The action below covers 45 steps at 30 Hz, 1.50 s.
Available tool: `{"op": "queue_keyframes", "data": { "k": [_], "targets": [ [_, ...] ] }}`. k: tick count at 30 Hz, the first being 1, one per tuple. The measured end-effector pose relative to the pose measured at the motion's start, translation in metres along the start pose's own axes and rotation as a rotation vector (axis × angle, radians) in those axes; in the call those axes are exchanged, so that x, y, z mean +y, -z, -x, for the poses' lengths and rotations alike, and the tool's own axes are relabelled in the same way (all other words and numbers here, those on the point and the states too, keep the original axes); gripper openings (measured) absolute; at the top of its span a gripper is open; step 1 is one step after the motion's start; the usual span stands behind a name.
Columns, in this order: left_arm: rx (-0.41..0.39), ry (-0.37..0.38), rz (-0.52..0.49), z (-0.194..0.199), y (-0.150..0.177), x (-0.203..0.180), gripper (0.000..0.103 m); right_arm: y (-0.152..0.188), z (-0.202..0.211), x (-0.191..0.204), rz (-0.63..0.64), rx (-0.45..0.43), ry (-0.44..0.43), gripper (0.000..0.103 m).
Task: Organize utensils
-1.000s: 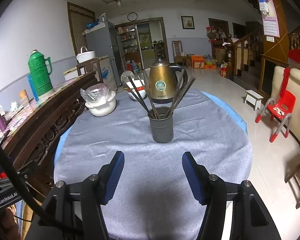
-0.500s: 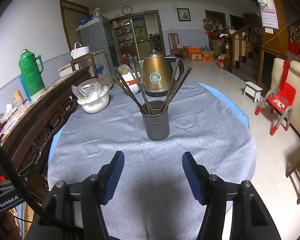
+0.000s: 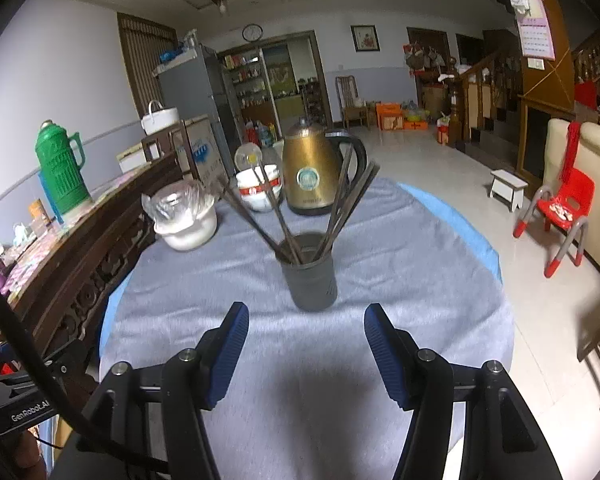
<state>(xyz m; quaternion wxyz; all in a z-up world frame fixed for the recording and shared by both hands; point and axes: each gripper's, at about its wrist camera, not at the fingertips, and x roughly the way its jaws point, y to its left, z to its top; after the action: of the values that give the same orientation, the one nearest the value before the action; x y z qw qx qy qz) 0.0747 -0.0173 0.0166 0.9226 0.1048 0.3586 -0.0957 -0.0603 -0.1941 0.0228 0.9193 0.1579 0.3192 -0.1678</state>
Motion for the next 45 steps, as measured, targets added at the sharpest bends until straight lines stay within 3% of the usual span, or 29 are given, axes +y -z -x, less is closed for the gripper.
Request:
{"op": "queue_keyframes", "data": {
  "k": [19, 45],
  "targets": [
    [-0.087, 0.003, -0.086, 0.0, -0.065, -0.054, 0.1, -0.042, -0.008, -0.024, 0.026, -0.083, -0.001, 0.068],
    [-0.1, 0.039, -0.141, 0.001, -0.079, -0.089, 0.1, -0.053, -0.002, -0.049, -0.027, -0.082, 0.009, 0.068]
  ]
}}
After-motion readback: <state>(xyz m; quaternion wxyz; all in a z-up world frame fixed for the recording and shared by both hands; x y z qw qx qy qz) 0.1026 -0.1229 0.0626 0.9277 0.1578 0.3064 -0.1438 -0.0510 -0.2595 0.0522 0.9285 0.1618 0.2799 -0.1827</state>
